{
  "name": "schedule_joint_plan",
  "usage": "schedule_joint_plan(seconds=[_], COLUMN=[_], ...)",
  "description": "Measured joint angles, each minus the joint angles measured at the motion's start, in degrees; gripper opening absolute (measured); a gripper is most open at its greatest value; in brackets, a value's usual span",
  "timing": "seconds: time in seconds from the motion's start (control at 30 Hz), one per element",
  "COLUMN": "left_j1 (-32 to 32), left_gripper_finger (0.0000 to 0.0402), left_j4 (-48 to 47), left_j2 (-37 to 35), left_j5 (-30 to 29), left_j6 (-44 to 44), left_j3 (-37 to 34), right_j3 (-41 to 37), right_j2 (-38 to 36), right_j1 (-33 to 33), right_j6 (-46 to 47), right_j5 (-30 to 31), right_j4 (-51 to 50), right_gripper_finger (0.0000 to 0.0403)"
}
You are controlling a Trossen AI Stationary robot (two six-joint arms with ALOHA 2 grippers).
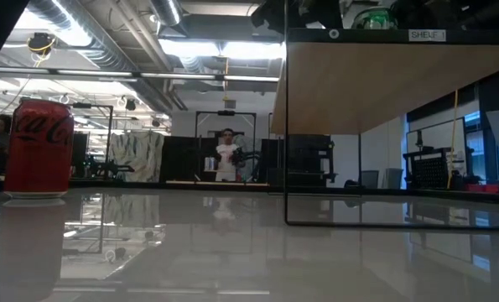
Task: Place canned beverage on shelf
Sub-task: Adjust the silver soda can on the shelf
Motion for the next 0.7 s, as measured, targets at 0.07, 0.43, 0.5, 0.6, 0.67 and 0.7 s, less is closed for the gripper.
schedule_joint_plan(seconds=[0.07,0.43,0.5,0.6,0.67,0.7], left_j1=[-0.02,-0.33,-0.28,-0.31,-0.31,-0.31], left_gripper_finger=[0.0275,0.0275,0.0275,0.0275,0.0275,0.0275], left_j4=[-0.01,-0.74,-1.01,-0.99,-1.01,-1.01], left_j2=[0.0,-0.02,-0.02,-0.02,-0.02,-0.02], left_j5=[0.02,0.0,-0.02,-0.02,-0.02,-0.02], left_j6=[0.05,0.11,0.11,0.11,0.11,0.11], left_j3=[0.0,0.0,0.0,0.0,0.0,0.0], right_j3=[0.0,0.0,0.0,-0.02,-0.02,-0.02], right_j2=[-0.01,-4.12,-4.76,-5.84,-6.69,-7.14], right_j1=[0.0,0.0,0.0,0.0,0.0,0.02], right_j6=[0.02,0.07,0.07,0.05,0.05,0.04], right_j5=[0.0,-0.02,-0.2,-1.49,-1.75,-1.79], right_j4=[0.0,-4.82,-6.0,-7.04,-7.53,-7.83], right_gripper_finger=[0.0397,0.0397,0.0397,0.0397,0.0397,0.0397])
